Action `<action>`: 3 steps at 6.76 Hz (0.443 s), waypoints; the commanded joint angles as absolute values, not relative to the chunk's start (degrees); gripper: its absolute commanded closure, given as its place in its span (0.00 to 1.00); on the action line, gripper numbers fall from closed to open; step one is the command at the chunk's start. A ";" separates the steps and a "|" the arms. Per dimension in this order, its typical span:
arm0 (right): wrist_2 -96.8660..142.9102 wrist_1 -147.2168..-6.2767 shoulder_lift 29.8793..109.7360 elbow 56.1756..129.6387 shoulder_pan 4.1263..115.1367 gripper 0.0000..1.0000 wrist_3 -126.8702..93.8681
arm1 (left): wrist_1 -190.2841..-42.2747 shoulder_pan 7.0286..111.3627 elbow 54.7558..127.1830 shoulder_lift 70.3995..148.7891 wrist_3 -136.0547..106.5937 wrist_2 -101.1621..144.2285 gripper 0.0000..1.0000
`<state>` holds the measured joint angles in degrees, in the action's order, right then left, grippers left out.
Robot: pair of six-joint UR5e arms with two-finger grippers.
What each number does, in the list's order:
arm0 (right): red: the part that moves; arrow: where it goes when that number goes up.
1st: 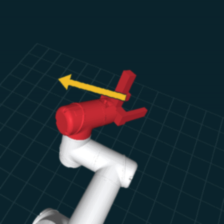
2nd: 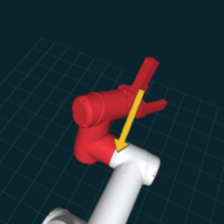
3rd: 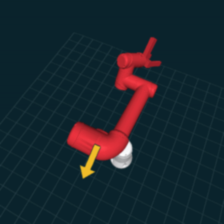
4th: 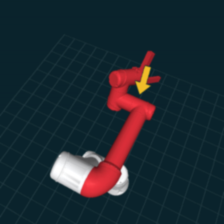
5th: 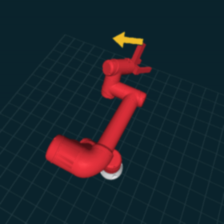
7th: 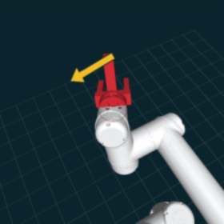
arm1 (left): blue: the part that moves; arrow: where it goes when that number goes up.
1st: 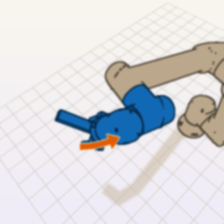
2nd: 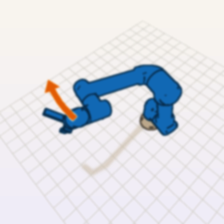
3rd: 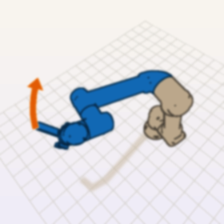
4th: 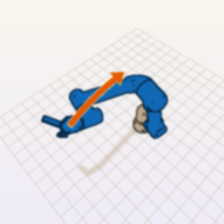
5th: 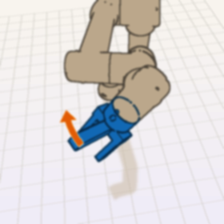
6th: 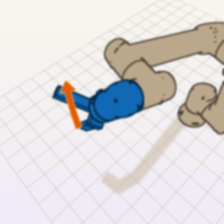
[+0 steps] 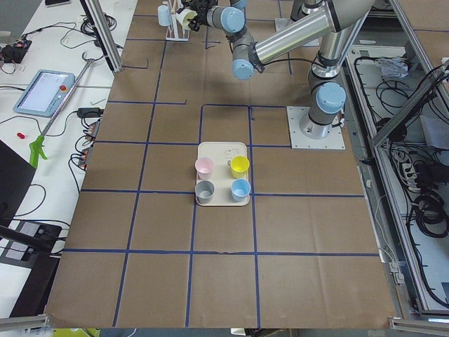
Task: Transfer IKEA cup to right arm and place on rack
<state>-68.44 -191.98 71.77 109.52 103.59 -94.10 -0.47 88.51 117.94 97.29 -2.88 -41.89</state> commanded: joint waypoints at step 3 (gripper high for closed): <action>-68.29 -192.74 71.46 107.59 93.45 0.78 -83.63 | -11.45 79.37 118.94 90.80 -2.90 -48.97 0.01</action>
